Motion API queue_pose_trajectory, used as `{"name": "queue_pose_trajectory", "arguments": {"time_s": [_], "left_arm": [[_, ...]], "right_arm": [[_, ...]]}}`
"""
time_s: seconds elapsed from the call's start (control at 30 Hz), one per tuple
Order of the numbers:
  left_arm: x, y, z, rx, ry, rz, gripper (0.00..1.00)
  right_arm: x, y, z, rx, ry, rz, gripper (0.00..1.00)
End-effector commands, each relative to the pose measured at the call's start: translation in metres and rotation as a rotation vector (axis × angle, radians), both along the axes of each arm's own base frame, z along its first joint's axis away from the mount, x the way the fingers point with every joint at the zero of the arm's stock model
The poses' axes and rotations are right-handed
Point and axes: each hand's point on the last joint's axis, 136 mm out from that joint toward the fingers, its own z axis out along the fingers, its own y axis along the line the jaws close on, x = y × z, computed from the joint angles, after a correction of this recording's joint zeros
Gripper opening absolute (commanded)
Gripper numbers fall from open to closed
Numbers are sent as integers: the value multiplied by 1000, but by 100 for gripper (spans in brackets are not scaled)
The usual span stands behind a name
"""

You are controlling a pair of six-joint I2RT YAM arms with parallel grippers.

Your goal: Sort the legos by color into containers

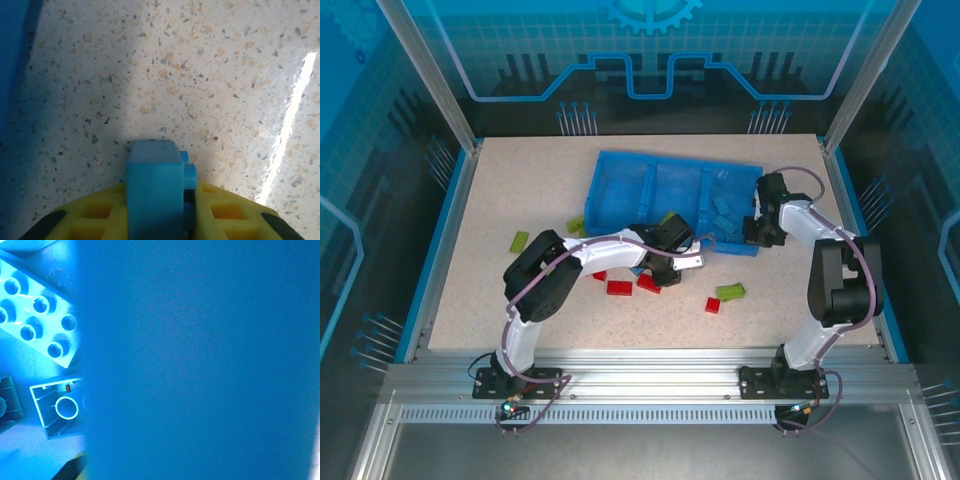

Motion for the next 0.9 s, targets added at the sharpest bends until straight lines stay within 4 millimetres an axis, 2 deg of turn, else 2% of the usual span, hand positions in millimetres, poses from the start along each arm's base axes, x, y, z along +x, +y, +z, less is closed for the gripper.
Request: {"name": "queue_pose_trajectory", "arguments": {"time_s": [0.0,0.23,0.37,0.47,0.5,0.57,0.63,0.67,0.8,0.87], "left_arm": [[-9,-11,34,-106,14,19,24],[0,-47,113,-328,-47,51,25],[16,-71,142,-391,-60,80,27],[29,-90,148,-423,-63,124,27],[34,-95,146,-424,-60,143,27],[47,-106,140,-412,-63,198,27],[55,-113,134,-404,-68,240,27],[59,-118,132,-407,-69,262,28],[75,-127,120,-414,-56,354,28],[82,-127,111,-398,-53,408,29]], "right_arm": [[-16,12,4,42,36,-4,16],[-5,9,3,56,34,-88,16],[-4,9,-3,53,48,-77,17],[-8,9,-2,52,36,-68,19],[-9,10,-1,58,26,-65,24],[-12,10,4,65,3,-66,40],[-15,12,11,80,-19,-65,61],[-16,13,15,90,-28,-65,65],[-24,15,25,110,-50,-72,69],[-31,9,28,84,-43,-95,73]]}}
